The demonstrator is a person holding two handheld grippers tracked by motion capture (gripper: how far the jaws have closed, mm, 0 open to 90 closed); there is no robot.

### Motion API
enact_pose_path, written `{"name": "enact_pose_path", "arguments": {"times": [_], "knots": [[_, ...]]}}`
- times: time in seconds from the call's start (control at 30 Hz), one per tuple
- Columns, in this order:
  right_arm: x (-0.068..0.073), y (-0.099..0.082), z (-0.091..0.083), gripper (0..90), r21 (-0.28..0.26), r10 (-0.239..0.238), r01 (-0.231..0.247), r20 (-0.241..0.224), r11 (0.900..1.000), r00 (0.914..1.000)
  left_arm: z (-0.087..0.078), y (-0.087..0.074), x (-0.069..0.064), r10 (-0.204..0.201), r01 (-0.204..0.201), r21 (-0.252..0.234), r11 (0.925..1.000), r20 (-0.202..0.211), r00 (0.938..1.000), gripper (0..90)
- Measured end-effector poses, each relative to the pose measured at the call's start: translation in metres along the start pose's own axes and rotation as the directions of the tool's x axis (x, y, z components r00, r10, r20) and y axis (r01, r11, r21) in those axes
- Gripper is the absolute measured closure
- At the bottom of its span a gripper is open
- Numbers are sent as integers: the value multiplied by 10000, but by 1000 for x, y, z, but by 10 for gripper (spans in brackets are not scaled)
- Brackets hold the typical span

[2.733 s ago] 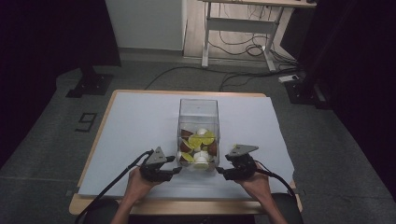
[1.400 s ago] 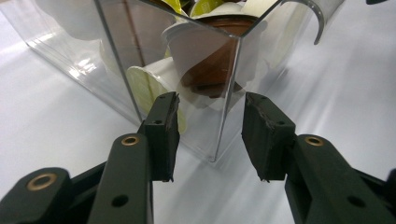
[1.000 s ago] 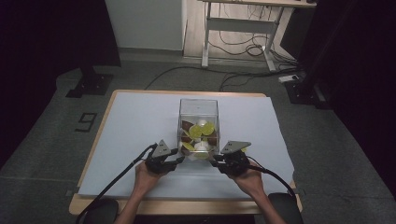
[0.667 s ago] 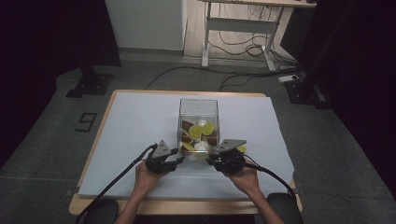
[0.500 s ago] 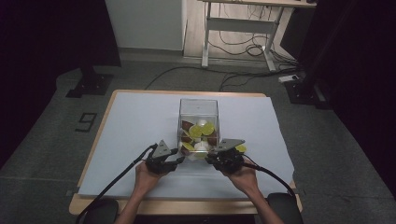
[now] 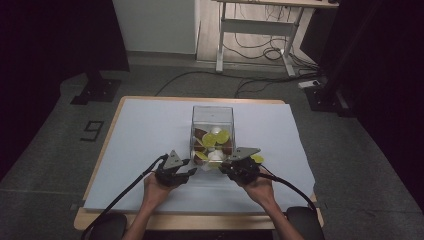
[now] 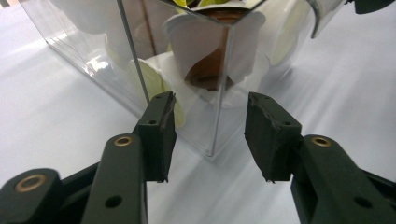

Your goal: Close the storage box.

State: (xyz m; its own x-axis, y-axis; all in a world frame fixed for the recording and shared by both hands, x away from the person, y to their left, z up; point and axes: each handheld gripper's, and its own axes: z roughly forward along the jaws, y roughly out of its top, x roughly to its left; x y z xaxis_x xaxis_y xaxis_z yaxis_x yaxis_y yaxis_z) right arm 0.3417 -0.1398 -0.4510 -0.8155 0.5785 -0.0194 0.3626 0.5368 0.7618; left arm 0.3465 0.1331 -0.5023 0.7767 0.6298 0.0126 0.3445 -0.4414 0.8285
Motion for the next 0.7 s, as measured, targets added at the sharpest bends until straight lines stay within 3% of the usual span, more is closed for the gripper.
{"name": "enact_pose_path", "arguments": {"times": [0.27,0.57,0.7], "knots": [[-3,3,4,806,-38,65,-65,166,10000,9998,0,-1,1,-82,83,197,9998,-28,10000,450],[-8,6,8,805,-89,157,-153,457,9998,9988,2,-3,3,-423,403,597,9974,328,9986,324],[-11,9,8,805,-187,293,-282,565,9994,9980,5,-6,3,-758,710,916,9933,498,9959,229]]}}
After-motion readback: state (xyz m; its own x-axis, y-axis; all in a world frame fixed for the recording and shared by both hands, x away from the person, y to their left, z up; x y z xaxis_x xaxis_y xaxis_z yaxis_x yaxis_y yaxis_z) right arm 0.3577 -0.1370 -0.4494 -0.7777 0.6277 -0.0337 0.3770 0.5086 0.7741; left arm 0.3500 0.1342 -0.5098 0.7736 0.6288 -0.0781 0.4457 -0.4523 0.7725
